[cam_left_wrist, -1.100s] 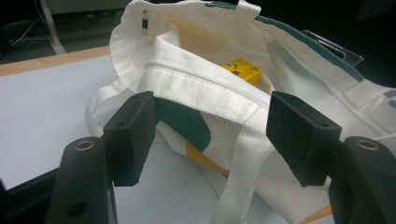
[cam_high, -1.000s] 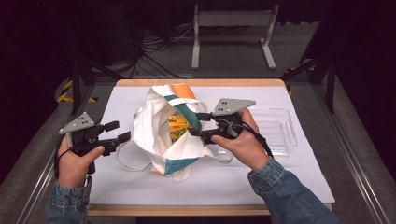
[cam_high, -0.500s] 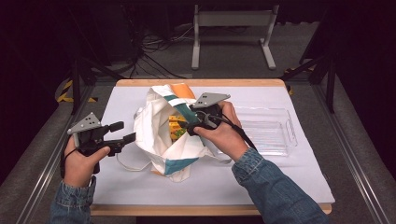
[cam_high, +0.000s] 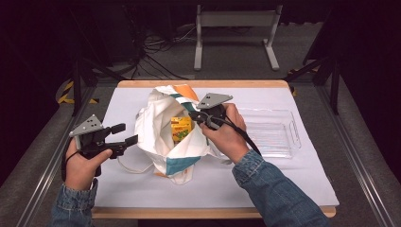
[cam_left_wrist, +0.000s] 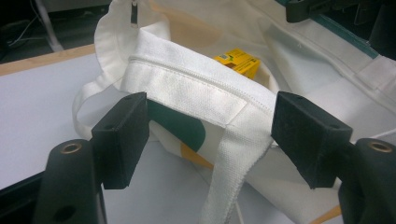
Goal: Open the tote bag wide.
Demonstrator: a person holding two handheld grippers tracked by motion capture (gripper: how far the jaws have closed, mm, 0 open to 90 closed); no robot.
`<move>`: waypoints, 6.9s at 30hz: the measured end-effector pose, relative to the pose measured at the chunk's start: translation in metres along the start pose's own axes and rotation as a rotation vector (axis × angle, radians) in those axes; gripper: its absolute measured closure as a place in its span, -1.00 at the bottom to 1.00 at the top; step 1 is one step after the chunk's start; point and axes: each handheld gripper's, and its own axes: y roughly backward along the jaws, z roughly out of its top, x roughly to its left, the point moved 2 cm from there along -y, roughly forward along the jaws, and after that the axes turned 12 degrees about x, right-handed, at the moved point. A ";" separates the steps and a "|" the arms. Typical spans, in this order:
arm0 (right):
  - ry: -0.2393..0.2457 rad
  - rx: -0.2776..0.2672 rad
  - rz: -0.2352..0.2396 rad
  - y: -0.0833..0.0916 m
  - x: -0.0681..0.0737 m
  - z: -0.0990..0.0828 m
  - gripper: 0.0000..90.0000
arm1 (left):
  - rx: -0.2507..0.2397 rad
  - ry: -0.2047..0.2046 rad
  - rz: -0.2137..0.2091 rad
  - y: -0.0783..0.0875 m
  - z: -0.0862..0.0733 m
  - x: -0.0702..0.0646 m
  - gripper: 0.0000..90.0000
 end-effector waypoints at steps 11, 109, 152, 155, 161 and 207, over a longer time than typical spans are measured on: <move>-0.053 -0.058 0.021 0.013 -0.005 -0.011 0.95 | 0.035 0.054 -0.058 -0.009 -0.003 0.001 -0.48; -0.036 -0.065 0.007 0.003 -0.024 -0.004 0.33 | 0.055 -0.037 0.107 -0.022 0.008 0.013 -0.18; -0.101 0.265 -0.007 -0.078 -0.057 -0.026 0.77 | 0.188 -0.057 0.075 -0.057 -0.011 0.021 0.45; -0.119 0.202 0.005 -0.071 -0.058 -0.026 0.66 | 0.148 -0.064 0.078 -0.048 -0.006 0.016 0.45; -0.152 0.068 0.024 -0.045 -0.058 -0.021 0.46 | 0.085 -0.125 0.025 -0.025 0.006 -0.012 0.54; -0.162 -0.074 0.110 0.001 -0.045 -0.025 0.53 | 0.244 -0.231 -0.214 -0.080 -0.005 -0.073 0.14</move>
